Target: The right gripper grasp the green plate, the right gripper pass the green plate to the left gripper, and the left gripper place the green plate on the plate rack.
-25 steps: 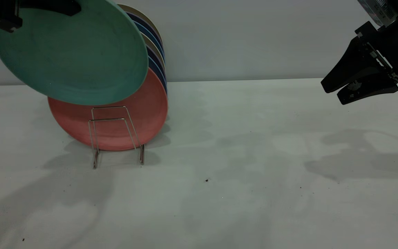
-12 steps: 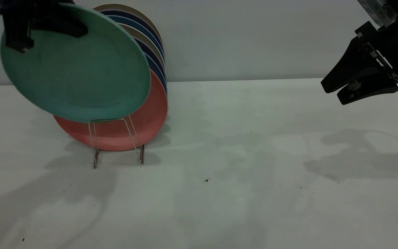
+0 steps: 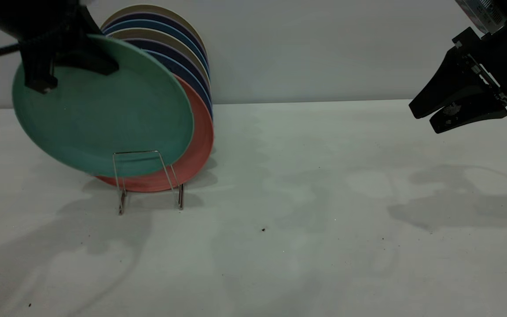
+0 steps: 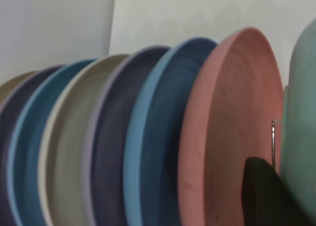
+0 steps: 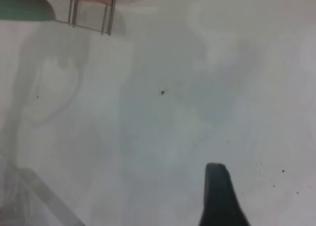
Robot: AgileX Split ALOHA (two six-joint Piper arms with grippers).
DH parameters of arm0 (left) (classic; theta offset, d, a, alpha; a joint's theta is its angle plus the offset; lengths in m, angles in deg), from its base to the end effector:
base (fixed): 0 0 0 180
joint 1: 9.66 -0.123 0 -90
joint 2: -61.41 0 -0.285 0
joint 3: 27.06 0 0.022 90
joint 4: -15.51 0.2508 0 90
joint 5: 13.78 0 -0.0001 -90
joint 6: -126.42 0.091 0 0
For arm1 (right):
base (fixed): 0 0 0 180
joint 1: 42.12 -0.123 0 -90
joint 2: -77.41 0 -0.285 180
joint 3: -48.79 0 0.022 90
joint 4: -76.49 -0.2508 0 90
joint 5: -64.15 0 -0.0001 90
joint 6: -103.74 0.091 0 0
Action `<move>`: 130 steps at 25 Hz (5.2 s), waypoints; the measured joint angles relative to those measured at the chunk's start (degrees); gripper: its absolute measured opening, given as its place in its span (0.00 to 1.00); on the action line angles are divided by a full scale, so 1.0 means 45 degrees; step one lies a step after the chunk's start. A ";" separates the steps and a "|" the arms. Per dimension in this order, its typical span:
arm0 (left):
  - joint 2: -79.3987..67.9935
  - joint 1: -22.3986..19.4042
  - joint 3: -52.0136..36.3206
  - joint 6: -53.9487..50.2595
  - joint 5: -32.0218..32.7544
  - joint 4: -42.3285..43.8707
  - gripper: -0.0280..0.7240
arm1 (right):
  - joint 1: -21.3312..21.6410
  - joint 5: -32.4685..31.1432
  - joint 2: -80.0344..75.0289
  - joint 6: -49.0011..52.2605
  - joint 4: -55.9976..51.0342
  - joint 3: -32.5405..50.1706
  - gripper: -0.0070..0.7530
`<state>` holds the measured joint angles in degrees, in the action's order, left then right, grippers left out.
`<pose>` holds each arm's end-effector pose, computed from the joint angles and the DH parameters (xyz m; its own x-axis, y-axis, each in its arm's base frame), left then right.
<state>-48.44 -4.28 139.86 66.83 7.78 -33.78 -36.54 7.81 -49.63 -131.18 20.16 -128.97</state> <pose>0.3743 -0.0608 0.2088 0.0540 0.9183 -0.3921 0.7817 0.2055 0.5889 0.3964 0.0247 0.1443 -0.9273 -0.0989 -0.3610 -0.3141 0.7301 0.6068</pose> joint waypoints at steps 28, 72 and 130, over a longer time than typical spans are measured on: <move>-0.1175 0.0000 0.0054 0.0010 -0.0541 -0.0904 0.39 | 0.0000 0.0066 0.0000 0.0012 0.0010 0.0000 0.66; 0.3943 -0.0789 0.0054 -2.0674 0.2713 0.6594 0.62 | -0.0262 -0.2385 0.0071 0.3317 0.2348 -0.3061 0.54; 2.2207 -0.1172 -0.7710 -2.6967 0.9989 1.1593 0.62 | -0.3650 -0.2176 2.3434 0.9885 1.1118 1.0138 0.51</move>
<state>51.49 -9.55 105.16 -54.52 52.73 18.39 -52.96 -1.98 55.83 -86.70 70.19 -83.35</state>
